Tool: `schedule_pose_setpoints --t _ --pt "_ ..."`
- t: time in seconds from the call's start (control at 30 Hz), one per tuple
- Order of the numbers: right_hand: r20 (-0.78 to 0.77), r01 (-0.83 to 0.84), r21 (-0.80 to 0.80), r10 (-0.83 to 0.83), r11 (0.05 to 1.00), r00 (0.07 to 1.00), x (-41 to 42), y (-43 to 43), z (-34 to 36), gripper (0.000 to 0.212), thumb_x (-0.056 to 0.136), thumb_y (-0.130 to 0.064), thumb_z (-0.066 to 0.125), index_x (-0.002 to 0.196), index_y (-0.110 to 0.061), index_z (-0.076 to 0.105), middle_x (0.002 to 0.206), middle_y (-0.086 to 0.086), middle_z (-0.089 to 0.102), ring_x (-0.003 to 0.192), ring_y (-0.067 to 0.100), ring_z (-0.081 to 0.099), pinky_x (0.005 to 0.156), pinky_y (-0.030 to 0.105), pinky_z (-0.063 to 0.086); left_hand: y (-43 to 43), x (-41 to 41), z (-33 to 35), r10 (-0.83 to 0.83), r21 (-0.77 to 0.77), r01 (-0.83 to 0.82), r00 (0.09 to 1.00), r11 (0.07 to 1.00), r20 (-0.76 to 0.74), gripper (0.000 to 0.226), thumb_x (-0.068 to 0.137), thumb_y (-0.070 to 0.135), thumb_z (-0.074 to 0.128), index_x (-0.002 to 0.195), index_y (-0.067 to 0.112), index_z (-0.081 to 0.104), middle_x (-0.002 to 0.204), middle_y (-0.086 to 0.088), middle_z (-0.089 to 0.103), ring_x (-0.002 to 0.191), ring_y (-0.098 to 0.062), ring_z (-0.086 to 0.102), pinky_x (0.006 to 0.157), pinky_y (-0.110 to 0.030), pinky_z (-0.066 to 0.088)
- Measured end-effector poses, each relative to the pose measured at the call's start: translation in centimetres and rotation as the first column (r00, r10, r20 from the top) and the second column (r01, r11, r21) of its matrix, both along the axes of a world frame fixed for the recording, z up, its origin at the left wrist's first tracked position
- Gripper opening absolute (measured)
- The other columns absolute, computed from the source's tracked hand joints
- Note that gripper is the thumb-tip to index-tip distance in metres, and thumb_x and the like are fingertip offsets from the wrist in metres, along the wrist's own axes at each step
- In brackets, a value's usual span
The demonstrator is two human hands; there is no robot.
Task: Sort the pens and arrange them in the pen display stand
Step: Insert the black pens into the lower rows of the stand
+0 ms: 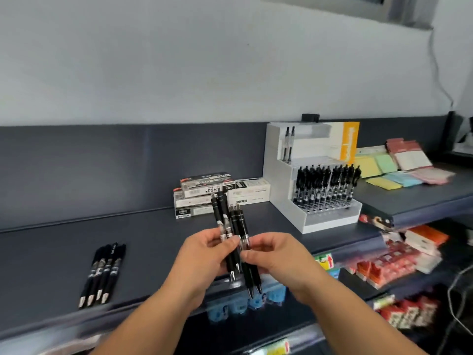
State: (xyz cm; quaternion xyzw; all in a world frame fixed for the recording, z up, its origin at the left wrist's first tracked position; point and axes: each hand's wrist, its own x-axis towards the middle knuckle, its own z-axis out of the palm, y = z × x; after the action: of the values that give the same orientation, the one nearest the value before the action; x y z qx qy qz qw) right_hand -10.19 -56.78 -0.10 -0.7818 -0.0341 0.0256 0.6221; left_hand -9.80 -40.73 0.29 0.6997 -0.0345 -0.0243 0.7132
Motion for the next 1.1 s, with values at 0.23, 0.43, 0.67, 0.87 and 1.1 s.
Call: schedule_pose_setpoints --t 0.23,0.43,0.67,0.87,1.1 --pt "-0.012 -0.011 -0.061 0.010 0.998 1.000 -1.2 -10.1 0.0 0.015 0.081 -0.015 0.076 0.096 -0.015 0.073 0.090 0.001 0.076 0.076 0.007 0.067 0.067 0.019 0.052 -10.1 -0.8 -0.4 -0.063 0.007 0.063 0.997 0.998 -0.050 0.009 0.086 0.012 0.068 0.094 0.009 0.073 0.087 -0.009 0.076 0.076 -0.023 0.072 0.069 -0.036 0.059" --pt "-0.019 -0.085 -0.088 0.083 0.992 0.996 -0.6 -14.8 0.2 0.012 0.083 -0.014 0.074 0.094 -0.017 0.075 0.088 -0.003 0.076 0.073 0.003 0.065 0.066 0.018 0.051 -14.8 -0.9 -0.6 -0.051 -0.045 0.047 0.995 0.998 -0.085 0.010 0.087 0.011 0.066 0.094 0.006 0.072 0.086 -0.012 0.075 0.071 -0.022 0.070 0.065 -0.032 0.058" --pt "-0.038 -0.030 -0.019 0.030 0.999 0.999 1.8 -16.1 0.1 0.014 0.080 -0.021 0.077 0.093 -0.018 0.075 0.089 -0.004 0.076 0.086 0.010 0.070 0.074 0.024 0.055 -16.2 1.5 -0.6 0.091 -0.060 -0.096 0.993 0.994 -0.070 0.007 0.087 0.016 0.069 0.090 0.010 0.072 0.077 -0.003 0.074 0.066 -0.016 0.068 0.063 -0.030 0.053" --pt "0.077 0.210 0.034 -0.212 0.977 0.974 6.3 -17.5 2.4 0.018 0.075 -0.026 0.081 0.078 -0.012 0.071 0.072 -0.005 0.068 0.059 0.004 0.058 0.054 0.017 0.047 -15.9 6.1 0.3 0.169 -0.075 -0.166 0.985 0.983 0.036 0.021 0.084 0.021 0.071 0.105 0.019 0.068 0.080 0.010 0.074 0.074 -0.009 0.065 0.072 -0.028 0.052" --pt "0.222 0.398 -0.034 -0.381 0.917 0.897 11.7 -20.9 5.3 0.010 0.080 -0.012 0.077 0.085 -0.018 0.070 0.082 0.004 0.074 0.082 0.024 0.071 0.083 0.044 0.058 -15.7 10.5 1.0 0.148 -0.039 -0.145 0.982 0.989 0.114 0.048 0.084 0.025 0.072 0.129 0.013 0.058 0.114 0.001 0.070 0.097 -0.011 0.066 0.089 -0.034 0.054"
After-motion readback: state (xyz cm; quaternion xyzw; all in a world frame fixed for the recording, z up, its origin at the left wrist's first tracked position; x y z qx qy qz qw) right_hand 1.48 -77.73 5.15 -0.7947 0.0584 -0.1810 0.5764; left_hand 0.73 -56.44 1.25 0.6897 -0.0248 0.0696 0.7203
